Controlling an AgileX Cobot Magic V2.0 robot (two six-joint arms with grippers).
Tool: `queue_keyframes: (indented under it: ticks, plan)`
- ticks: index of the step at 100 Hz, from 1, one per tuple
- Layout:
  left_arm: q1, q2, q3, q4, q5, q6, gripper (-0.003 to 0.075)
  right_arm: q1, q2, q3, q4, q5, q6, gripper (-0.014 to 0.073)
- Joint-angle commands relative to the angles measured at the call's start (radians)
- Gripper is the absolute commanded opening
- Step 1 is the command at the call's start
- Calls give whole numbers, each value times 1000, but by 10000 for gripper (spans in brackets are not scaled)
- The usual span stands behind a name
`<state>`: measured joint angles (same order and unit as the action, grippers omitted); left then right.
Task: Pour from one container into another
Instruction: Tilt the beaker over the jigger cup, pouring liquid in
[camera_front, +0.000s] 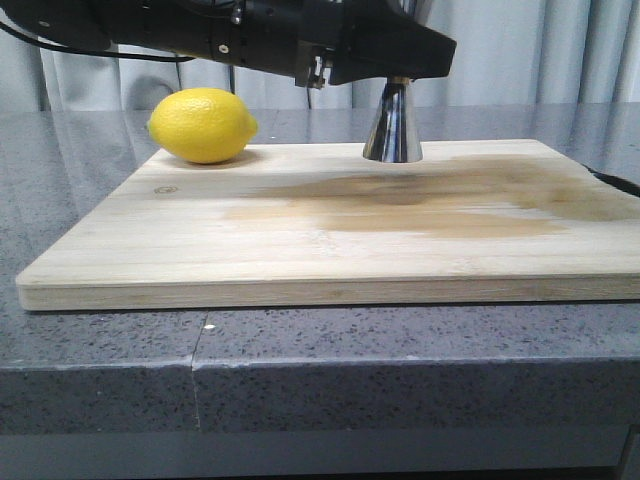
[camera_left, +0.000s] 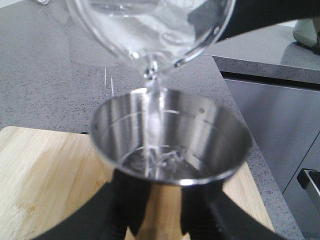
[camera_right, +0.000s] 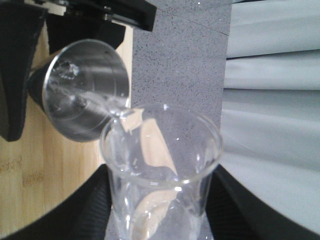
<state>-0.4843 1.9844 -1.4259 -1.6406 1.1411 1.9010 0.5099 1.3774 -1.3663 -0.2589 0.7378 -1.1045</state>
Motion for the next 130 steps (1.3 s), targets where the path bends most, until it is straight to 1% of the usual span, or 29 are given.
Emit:
queue_keyframes:
  ticks: [1,13,27,61,130]
  plan:
    - [-9,-50,-32,-83,56,5,220,-1,-30,-38,-24,-77,-12,286]
    - [-9,-50,-32,-83,56,5,220,-1,-30,-38,-30,-78,-16,286]
    - [-9,-50,-32,-83,56,5,220,-1,-30,-38,-30,-80,-79,286]
    - [-9,-50,-32,-83,56,5,221,-1,-30,-38,-30,-105,-81,286]
    - [-9,-50,-32,-83,56,5,220,-1,-30,-38,-30,-105,-90,286]
